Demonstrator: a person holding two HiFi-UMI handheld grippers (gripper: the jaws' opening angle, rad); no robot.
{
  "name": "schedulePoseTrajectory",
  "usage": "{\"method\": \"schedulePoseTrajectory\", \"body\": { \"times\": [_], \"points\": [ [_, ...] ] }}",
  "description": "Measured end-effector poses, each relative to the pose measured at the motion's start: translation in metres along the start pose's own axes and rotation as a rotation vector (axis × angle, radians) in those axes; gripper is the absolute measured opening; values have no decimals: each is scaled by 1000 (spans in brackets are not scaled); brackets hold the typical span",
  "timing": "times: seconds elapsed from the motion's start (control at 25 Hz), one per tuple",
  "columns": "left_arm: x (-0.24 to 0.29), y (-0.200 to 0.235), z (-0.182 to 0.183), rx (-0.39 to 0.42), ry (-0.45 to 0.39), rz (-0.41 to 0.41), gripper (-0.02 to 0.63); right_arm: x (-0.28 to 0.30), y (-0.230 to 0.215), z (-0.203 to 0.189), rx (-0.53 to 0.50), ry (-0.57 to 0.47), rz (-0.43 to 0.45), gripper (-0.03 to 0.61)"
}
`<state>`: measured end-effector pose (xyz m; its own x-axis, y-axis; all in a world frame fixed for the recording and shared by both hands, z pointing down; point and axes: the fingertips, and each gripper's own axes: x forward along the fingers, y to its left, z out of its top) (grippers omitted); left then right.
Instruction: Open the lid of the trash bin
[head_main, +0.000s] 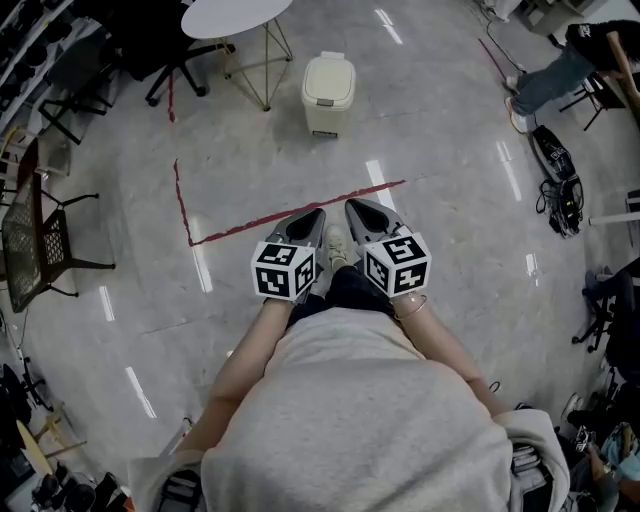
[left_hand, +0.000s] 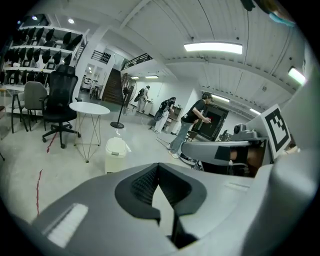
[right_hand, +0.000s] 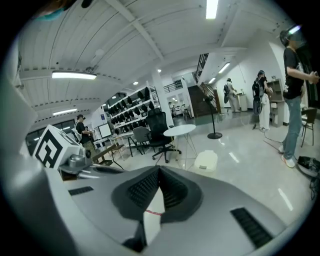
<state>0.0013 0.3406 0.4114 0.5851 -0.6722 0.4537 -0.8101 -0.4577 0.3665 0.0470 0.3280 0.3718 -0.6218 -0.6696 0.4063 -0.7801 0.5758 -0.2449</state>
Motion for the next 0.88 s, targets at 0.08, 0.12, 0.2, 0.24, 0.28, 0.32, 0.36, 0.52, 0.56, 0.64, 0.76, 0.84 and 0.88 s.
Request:
{"method": "schedulePoseTrajectory", "body": {
  "times": [0.08,0.12,0.2,0.24,0.28,0.32,0.36,0.52,0.56,0.64,0.76,0.84,0.88],
  "points": [
    [19,11,20,5,0,4,9,18,-18,18,22,-16,17,8],
    [28,17,30,7,-7,15,9,28,-27,29,28,-28,22,8],
    [43,33,52,4,-29,52,9,47,-44,47,28,-40,31,8],
    [49,42,62,2,-41,69,9,55,-51,56,24,-44,40,8],
    [56,49,72,2,-51,82,9,64,-56,64,18,-48,49,8],
    [63,56,82,3,-59,91,9,71,-62,72,8,-51,58,8],
    [72,62,91,4,-66,98,9,79,-70,79,-2,-53,65,8],
    [103,77,125,7,-87,111,9,107,-104,108,-8,-55,69,8],
    [108,79,132,7,-92,112,9,112,-111,113,2,-55,70,8],
    [118,83,141,10,-96,118,9,123,-120,117,15,-49,76,8],
    [131,96,146,0,-79,133,9,135,-128,116,8,-20,93,8],
    [136,103,148,-14,-71,144,9,140,-136,116,23,-11,92,8],
    [139,106,150,-20,-69,148,9,142,-141,117,34,-10,87,8]
  ]
}}
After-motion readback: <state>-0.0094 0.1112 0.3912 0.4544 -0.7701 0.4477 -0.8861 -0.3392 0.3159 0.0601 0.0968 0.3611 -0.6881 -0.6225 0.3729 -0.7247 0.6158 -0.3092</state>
